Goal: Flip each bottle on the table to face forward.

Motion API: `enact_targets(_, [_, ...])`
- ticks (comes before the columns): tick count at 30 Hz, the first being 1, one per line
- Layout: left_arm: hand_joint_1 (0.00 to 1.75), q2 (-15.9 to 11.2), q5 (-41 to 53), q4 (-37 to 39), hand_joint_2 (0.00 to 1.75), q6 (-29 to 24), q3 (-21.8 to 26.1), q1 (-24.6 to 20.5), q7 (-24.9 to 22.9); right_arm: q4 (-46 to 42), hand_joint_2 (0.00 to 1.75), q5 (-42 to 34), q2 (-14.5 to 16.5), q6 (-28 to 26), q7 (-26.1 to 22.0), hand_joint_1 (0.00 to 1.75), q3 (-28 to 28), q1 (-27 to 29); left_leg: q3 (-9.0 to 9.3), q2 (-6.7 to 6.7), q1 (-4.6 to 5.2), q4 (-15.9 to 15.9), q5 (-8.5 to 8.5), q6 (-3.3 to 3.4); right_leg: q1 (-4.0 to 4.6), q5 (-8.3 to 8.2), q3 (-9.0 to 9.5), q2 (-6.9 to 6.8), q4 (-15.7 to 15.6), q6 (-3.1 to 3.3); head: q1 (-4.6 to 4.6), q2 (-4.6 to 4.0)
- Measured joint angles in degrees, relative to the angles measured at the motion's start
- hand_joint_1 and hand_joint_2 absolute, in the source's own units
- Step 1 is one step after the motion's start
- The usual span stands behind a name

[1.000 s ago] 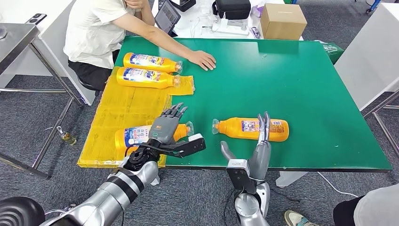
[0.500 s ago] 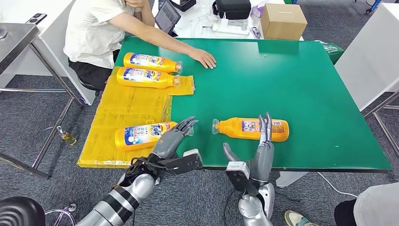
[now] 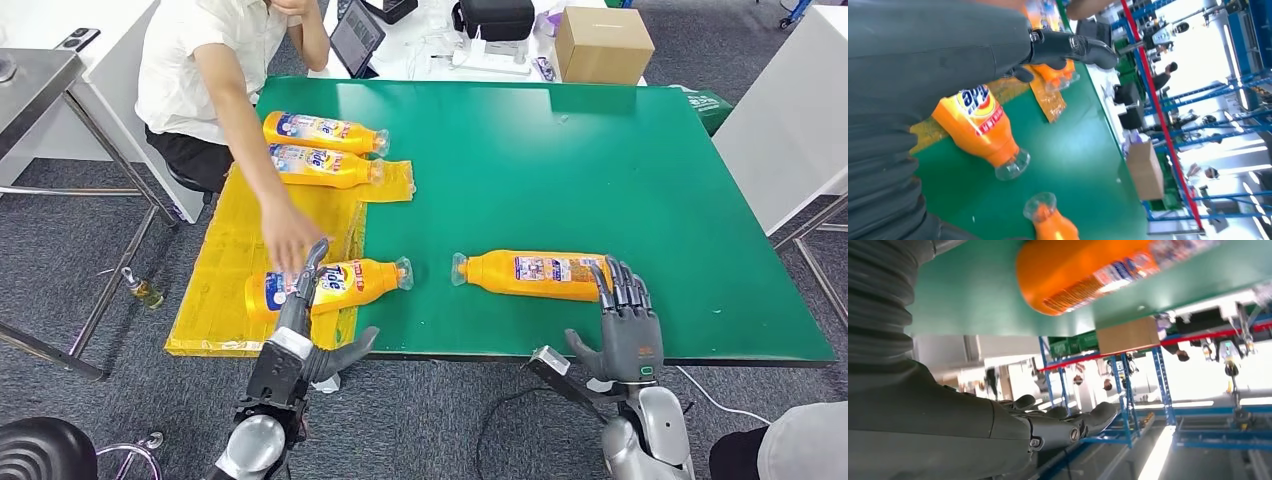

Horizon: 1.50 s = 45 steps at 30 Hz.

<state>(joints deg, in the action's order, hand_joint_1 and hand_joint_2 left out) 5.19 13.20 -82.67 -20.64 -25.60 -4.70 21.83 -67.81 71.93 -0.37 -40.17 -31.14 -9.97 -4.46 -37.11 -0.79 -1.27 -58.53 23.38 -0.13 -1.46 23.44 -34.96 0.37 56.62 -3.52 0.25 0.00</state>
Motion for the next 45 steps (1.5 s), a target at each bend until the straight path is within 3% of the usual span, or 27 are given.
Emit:
enact_targets(10, [0.00,-0.1,-6.8,-6.4,1.75,0.1,2.5,2.6,1.4,6.4,1.75,3.7,-4.0,0.0,5.1,0.00,-0.2,-3.5,-0.01,0.00,-0.01,0.0,-0.03,0.00,0.02,-0.01,0.03,-0.01,0.0,0.00,0.01,0.00])
enact_targets(22, [0.00,0.6,-9.4,-5.3,1.75,1.1,0.1,-1.6,1.5,22.7,1.75,6.2,-4.6,0.0,10.3,0.00,6.0,-17.5,0.06,0.11,-0.01,0.0,-0.11,0.04,0.02,-0.05,0.03,0.00,0.0,-0.01,0.01,0.00])
enact_targets(34, [0.00,0.7,-10.7,-3.5,1.75,1.1,-1.3,-3.6,1.3,31.9,1.75,5.1,-4.6,0.3,11.6,0.00,10.4,-22.5,0.01,0.11,-0.01,0.0,-0.09,0.04,0.02,-0.04,0.00,0.00,0.0,-0.02,0.00,0.00])
enact_targets(37, [0.00,0.7,-12.4,-3.0,1.75,1.9,-2.0,-4.1,0.4,35.4,1.75,4.6,-4.7,3.9,13.9,0.00,12.5,-24.2,0.03,0.11,-0.01,0.0,-0.09,0.04,0.02,-0.04,0.01,0.00,0.0,-0.01,0.01,0.00])
enact_targets(42, [0.00,0.7,-13.9,-2.4,1.75,3.5,-2.6,-4.2,-0.9,38.9,1.75,3.9,-5.6,14.3,21.0,0.01,15.5,-27.6,0.26,0.20,-0.01,0.0,-0.08,0.05,0.02,-0.04,0.15,0.03,0.0,-0.01,0.01,0.00])
enact_targets(44, [0.00,0.6,-14.1,-2.3,1.75,3.9,-2.8,-4.0,-1.0,39.8,1.75,3.5,-6.2,16.4,22.8,0.64,16.2,-28.7,0.32,0.16,0.00,0.0,-0.07,0.05,0.01,-0.02,0.23,0.01,0.0,-0.01,0.01,0.00])
enact_targets(45, [0.00,0.6,-14.2,-2.3,1.75,4.1,-2.8,-3.9,-1.1,40.1,1.75,3.1,-6.5,17.2,23.2,1.06,16.5,-29.0,0.35,0.14,0.00,0.0,-0.07,0.05,0.01,-0.02,0.28,0.00,0.0,-0.01,0.01,0.00])
